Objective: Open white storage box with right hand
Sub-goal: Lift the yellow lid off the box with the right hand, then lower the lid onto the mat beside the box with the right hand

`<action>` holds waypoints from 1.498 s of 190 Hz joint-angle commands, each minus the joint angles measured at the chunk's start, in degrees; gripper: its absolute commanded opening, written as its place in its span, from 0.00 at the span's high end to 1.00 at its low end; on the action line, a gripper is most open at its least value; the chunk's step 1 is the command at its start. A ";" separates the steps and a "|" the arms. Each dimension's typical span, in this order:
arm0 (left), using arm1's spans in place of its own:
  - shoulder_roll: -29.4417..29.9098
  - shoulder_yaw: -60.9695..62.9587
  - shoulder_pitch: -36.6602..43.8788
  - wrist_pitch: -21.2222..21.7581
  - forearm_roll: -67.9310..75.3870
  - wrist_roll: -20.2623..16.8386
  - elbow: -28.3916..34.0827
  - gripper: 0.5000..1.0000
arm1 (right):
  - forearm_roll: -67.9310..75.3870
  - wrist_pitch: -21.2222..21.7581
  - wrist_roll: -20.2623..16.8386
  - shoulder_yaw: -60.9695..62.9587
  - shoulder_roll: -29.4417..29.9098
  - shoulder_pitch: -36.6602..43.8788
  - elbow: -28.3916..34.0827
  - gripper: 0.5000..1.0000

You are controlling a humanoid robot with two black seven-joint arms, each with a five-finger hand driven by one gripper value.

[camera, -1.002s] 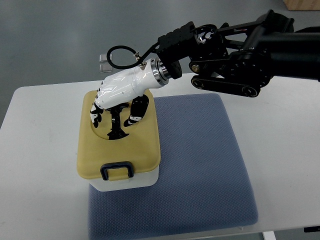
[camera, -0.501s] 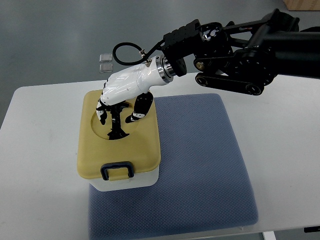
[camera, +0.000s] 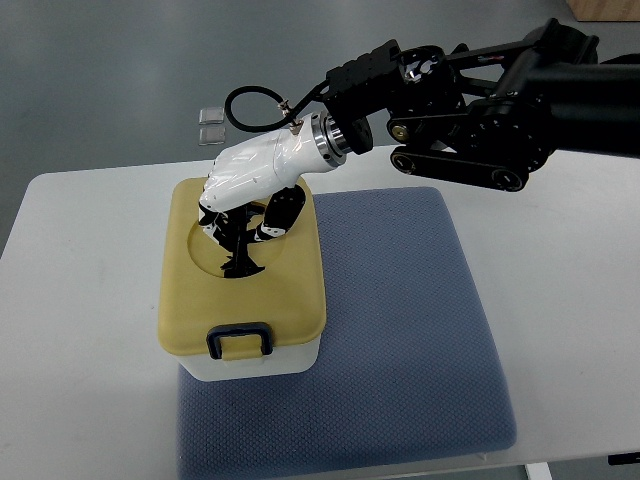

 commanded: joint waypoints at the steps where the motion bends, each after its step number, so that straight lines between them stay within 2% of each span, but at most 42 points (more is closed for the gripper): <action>1: 0.00 0.00 0.00 0.00 0.00 0.05 0.00 0.00 | -0.09 -0.06 -0.01 0.02 0.09 0.00 0.00 1.00; 54: 0.00 0.00 0.00 0.00 0.00 -0.04 0.00 0.00 | 0.26 0.02 -0.01 1.16 -0.18 1.14 0.00 1.00; 86: 0.00 0.00 0.00 0.00 0.00 0.05 0.00 0.00 | 0.97 0.20 -0.01 3.10 -2.46 3.60 -0.09 1.00; 182: 0.00 0.00 0.00 0.00 0.00 -0.04 0.00 0.00 | 1.05 1.17 -0.01 10.83 -17.84 1.14 -0.09 1.00; 229: 0.00 0.00 0.00 0.00 0.00 0.05 0.00 0.00 | 1.05 0.29 -0.01 11.01 -24.26 -4.31 -0.09 1.00; 284: 0.00 0.00 0.00 0.00 0.00 0.05 0.00 0.00 | 0.53 -6.74 -0.01 10.83 -28.65 -14.33 -0.70 1.00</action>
